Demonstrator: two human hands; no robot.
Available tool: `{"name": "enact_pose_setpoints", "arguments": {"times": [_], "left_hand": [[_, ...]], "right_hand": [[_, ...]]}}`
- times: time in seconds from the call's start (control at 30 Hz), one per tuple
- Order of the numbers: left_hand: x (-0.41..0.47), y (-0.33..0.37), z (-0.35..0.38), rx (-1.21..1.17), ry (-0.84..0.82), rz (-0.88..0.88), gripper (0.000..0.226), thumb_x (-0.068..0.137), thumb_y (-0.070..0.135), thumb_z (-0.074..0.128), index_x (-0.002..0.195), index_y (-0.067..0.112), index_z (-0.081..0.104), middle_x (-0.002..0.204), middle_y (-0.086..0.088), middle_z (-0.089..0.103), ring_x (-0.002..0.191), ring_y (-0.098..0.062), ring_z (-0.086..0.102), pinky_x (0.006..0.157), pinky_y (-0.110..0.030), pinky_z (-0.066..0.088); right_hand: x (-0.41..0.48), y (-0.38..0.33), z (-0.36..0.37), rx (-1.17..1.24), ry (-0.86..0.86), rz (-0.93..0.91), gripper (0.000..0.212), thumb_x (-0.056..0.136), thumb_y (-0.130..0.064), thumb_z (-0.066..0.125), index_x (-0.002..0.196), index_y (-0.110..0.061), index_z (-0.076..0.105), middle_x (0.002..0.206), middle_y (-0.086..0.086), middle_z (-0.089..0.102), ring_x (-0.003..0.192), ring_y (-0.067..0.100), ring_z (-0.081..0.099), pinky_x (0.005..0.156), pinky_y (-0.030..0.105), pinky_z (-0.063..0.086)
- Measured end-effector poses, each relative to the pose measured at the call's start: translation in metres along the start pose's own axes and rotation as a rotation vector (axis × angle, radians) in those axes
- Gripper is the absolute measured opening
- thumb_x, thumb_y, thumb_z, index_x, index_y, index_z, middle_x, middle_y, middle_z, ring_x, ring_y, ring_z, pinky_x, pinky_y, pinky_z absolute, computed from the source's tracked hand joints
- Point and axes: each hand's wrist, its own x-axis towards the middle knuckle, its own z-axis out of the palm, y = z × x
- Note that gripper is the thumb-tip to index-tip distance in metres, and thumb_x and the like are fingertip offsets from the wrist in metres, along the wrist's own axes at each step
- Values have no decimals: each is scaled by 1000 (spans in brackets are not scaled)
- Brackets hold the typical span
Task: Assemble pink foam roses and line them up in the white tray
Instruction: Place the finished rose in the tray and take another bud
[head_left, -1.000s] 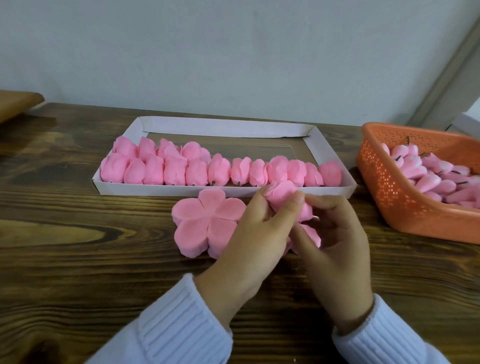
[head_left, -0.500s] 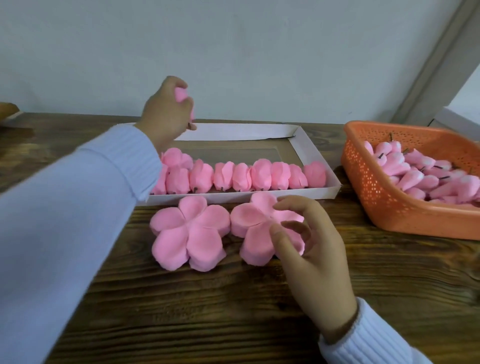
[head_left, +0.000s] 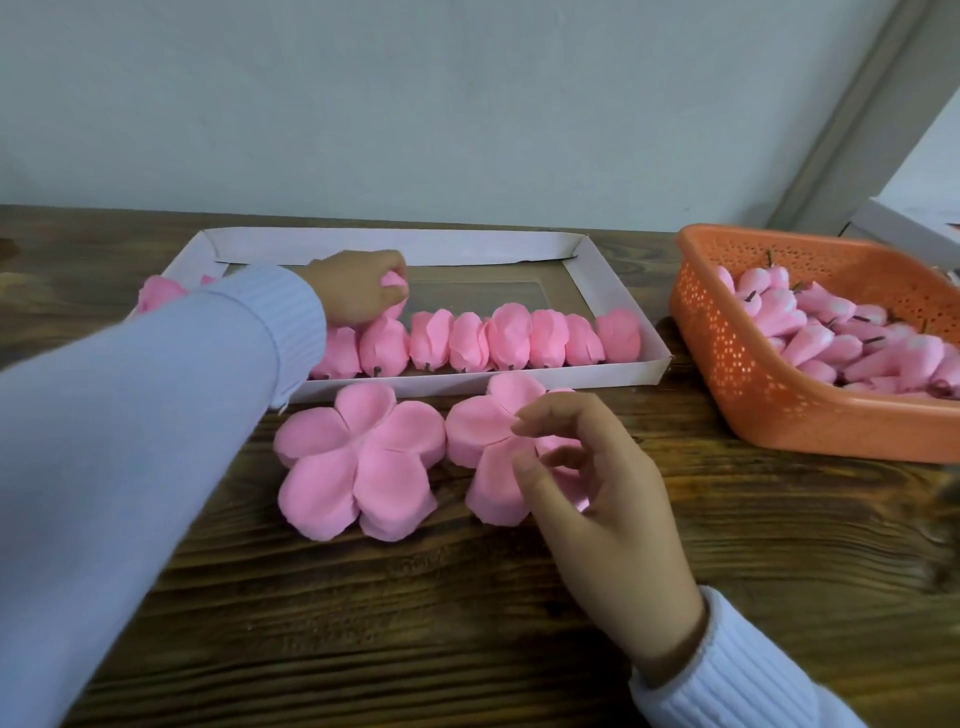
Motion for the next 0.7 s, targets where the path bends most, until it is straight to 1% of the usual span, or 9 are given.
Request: {"name": "enact_pose_setpoints", "arguments": {"times": [0.03,0.13,0.17,0.23,0.27,0.37,0.43,0.57,0.7], "left_hand": [[1,-3,0,12,-11,11,15,97,22,40,105,21,53,113,-10,61,98,-27,52,92,-38,42],[0,-11,-3,86,-36,-4,25,98,21,40,110,18,61,118,-8,61,100,-24,49,85,-32,37],[0,-12,-3,119,-42,-27,26,99,24,41,113,20,63,120,-7,61,103,-24,50,87,-32,37],[1,-16,-5,186,-37,-93,28,99,32,44,116,24,64,128,-2,59,116,-26,50,97,-37,36],[1,-18,-5,220,-30,-127,28,98,36,45,116,27,65,128,0,59,119,-26,49,98,-40,33],[2,-20,-6,265,5,-167,25,96,39,50,110,27,65,120,2,61,115,-24,50,92,-40,30],[1,-20,-4,235,39,-176,22,94,39,54,107,24,62,117,1,60,114,-24,50,93,-40,29],[0,-20,-3,220,97,-168,20,92,40,57,96,23,65,107,1,63,97,-20,46,87,-37,25],[-3,-18,-5,231,24,-161,31,95,46,51,100,23,70,100,2,62,97,-20,47,89,-39,30]], "right_hand": [[0,0,0,0,-2,-1,23,79,-10,58,98,-22,62,96,-15,66,98,7,63,79,20,50],[0,1,0,3,-5,-5,22,79,-10,59,98,-21,62,96,-17,66,98,6,63,79,19,49],[0,1,0,3,-5,-6,22,78,-11,59,98,-21,62,96,-17,65,98,6,63,79,18,49],[0,1,0,7,-10,-1,21,79,-12,59,98,-20,62,98,-18,64,98,7,63,79,18,49],[0,1,0,11,-13,1,21,79,-13,59,98,-20,62,98,-18,64,97,7,63,79,17,48],[0,2,0,14,-20,5,20,80,-14,59,98,-21,61,98,-19,63,96,5,63,77,13,46],[1,2,0,10,-20,6,19,80,-14,59,97,-21,61,98,-19,63,95,4,63,77,12,46],[2,3,0,9,-16,3,20,79,-13,58,96,-21,61,97,-18,63,95,6,63,77,14,46],[2,4,0,9,-17,-3,20,78,-13,58,95,-23,61,97,-18,63,94,6,63,75,14,47]]}}
